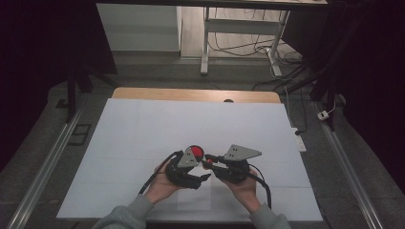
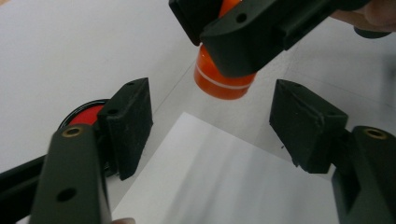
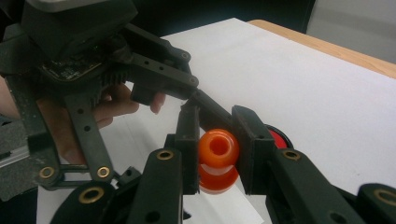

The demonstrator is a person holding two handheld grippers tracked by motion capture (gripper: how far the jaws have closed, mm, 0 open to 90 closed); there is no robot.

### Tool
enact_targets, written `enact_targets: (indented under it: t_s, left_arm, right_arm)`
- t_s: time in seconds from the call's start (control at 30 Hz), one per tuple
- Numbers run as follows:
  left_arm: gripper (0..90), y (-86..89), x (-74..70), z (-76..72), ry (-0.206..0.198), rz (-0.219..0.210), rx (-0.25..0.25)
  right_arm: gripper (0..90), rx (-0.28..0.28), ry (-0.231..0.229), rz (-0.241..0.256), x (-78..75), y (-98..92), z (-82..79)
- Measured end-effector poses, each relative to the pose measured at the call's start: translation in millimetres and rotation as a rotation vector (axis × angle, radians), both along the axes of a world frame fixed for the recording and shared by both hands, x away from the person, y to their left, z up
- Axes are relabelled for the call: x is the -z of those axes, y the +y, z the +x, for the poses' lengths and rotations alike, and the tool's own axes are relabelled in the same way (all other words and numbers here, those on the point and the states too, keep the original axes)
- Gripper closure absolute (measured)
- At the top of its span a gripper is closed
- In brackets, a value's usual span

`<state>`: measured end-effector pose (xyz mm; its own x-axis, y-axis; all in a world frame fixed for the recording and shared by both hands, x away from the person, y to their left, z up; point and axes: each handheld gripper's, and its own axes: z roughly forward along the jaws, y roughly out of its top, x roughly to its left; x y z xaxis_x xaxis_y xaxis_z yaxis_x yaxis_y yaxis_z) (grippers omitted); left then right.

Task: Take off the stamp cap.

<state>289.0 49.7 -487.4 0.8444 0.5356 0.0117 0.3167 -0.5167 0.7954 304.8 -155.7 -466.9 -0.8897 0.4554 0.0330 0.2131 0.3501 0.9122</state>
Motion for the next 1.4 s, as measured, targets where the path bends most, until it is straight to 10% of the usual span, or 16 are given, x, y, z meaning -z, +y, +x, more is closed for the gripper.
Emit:
enact_targets:
  t_s: [1.4]
  left_arm:
    - [63.4,-8.9,2.4,1.0,-0.051,0.021,0.03]
  right_arm:
    - [72.0,0.004,0.004,0.01,1.4,-1.2,1.2]
